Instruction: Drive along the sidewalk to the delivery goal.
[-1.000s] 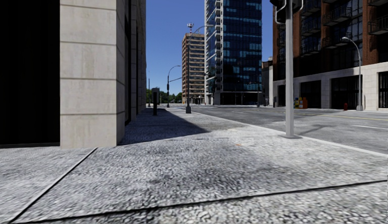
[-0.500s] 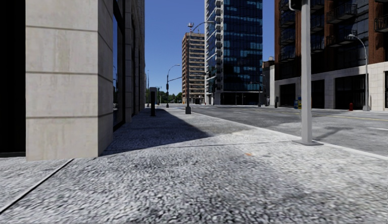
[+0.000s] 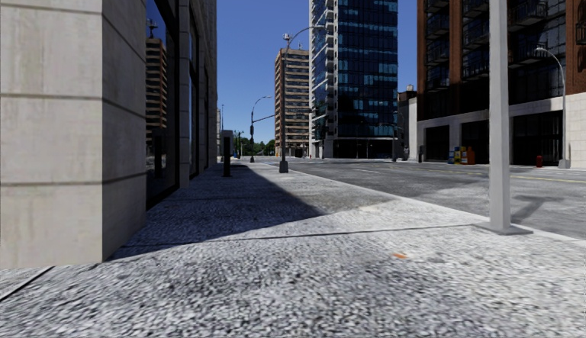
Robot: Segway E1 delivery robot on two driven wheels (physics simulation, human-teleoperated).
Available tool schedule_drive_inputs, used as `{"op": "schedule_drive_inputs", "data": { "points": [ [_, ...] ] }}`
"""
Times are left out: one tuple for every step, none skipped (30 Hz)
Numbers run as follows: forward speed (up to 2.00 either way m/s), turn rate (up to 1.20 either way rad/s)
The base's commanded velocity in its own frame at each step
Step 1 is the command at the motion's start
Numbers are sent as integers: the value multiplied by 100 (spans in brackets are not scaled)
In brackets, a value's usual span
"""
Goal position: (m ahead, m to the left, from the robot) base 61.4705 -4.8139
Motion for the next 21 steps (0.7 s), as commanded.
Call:
{"op": "schedule_drive_inputs", "data": {
  "points": [
    [135,0],
    [135,0],
    [135,0],
    [135,0],
    [135,0],
    [135,0],
    [135,0],
    [135,0],
    [135,0],
    [135,0],
    [135,0],
    [135,0],
    [135,0],
    [135,0],
    [135,0],
    [135,0],
    [135,0],
    [135,0],
    [135,0],
    [135,0],
    [135,0]
  ]
}}
